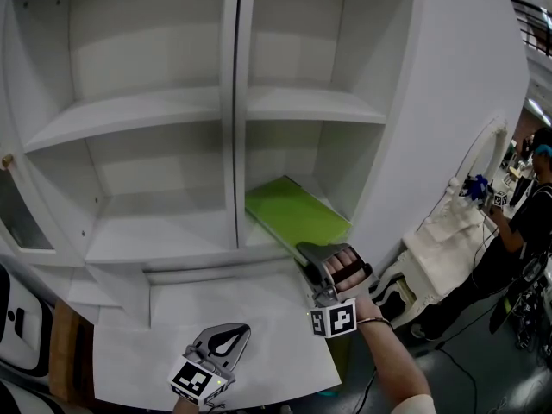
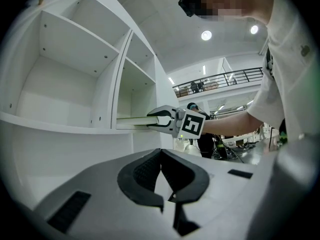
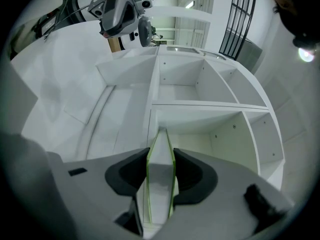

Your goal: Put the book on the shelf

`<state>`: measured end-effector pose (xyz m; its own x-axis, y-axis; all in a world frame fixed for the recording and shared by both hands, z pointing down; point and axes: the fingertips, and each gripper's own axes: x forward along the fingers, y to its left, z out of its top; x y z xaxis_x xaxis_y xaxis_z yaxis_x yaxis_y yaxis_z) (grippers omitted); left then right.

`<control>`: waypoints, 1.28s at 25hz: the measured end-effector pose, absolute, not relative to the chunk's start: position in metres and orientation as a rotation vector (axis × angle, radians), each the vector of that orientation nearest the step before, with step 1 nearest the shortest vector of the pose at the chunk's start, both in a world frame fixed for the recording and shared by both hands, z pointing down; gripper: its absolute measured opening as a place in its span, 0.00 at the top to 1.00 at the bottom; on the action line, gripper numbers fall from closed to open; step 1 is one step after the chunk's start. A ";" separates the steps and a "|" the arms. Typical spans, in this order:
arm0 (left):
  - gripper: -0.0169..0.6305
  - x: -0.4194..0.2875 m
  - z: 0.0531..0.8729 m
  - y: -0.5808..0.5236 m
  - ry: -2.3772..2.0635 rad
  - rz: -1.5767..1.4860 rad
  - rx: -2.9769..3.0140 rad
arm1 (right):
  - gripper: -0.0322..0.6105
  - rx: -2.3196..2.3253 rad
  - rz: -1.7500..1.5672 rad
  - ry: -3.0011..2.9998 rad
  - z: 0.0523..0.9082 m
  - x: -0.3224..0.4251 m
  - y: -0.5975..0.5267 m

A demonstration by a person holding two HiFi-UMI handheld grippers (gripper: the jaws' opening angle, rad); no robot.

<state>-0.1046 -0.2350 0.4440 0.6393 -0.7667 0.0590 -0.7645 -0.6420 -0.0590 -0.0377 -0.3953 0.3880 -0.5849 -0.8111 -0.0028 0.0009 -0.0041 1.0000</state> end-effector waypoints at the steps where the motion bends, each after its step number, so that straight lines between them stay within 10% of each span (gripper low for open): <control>1: 0.96 -0.105 0.443 -0.235 1.317 -0.123 -2.816 | 0.72 0.845 -1.656 -1.649 0.388 -0.039 -0.397; 32: 0.96 -0.113 0.443 -0.222 1.362 -0.144 -2.786 | 0.64 0.839 -1.621 -1.658 0.390 -0.052 -0.421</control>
<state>-0.1135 -0.2216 0.4428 0.6110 -0.7888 0.0670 -0.7854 -0.6146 -0.0737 -0.0519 -0.4215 0.3905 -0.5739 -0.8186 0.0227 0.0040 0.0248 0.9997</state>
